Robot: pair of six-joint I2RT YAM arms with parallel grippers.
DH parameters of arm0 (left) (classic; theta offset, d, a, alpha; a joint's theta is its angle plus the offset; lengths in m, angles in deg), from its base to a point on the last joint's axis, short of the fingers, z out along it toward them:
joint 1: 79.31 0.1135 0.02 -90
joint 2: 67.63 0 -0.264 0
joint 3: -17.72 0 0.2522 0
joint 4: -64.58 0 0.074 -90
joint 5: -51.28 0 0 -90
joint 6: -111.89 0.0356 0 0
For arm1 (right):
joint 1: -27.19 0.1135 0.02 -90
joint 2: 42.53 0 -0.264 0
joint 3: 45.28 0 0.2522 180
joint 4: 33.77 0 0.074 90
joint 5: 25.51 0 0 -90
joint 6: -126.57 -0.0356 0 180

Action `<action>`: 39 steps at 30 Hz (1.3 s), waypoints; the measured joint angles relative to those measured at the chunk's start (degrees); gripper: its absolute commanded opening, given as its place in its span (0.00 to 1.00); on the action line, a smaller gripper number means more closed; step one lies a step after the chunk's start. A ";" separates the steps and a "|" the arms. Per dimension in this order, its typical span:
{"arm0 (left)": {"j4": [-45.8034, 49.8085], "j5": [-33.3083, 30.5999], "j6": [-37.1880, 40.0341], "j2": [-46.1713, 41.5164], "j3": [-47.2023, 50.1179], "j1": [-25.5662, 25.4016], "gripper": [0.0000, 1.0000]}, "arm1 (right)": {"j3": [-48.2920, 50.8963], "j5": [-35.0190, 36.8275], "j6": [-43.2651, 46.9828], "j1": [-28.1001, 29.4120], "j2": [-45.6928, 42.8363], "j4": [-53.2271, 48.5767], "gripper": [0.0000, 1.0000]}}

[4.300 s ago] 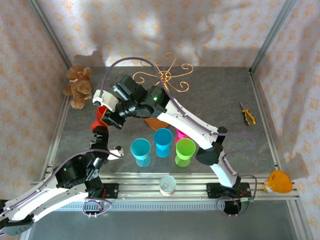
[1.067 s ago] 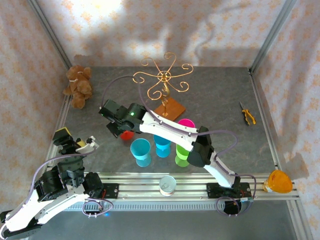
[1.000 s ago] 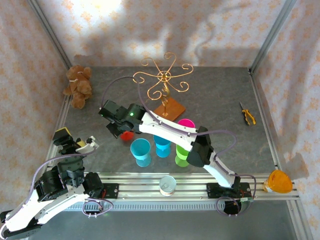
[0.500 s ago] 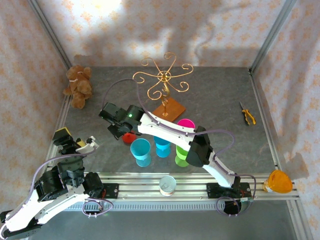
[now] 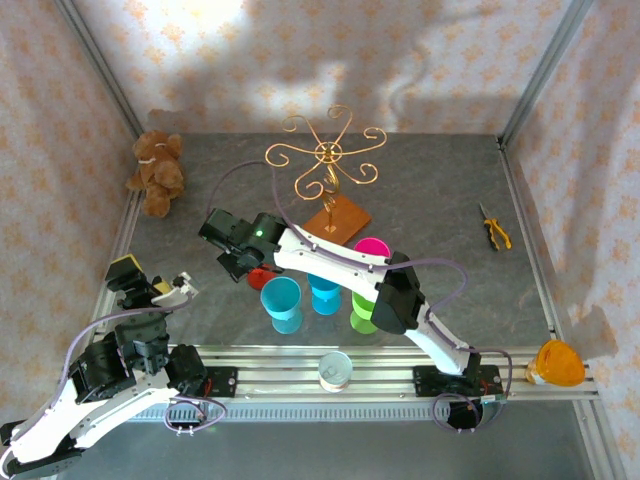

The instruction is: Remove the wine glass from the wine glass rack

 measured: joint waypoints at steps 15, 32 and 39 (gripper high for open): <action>0.00 0.00 -0.02 0.00 0.00 0.00 0.99 | 0.00 0.33 -0.63 0.00 0.57 0.02 0.32; -0.17 0.02 0.00 0.02 0.15 0.00 0.99 | -1.20 1.79 -0.42 0.00 0.44 0.00 0.48; -1.84 0.09 0.00 0.39 0.90 0.00 0.99 | -1.95 3.41 -0.13 0.00 -2.40 -0.04 0.49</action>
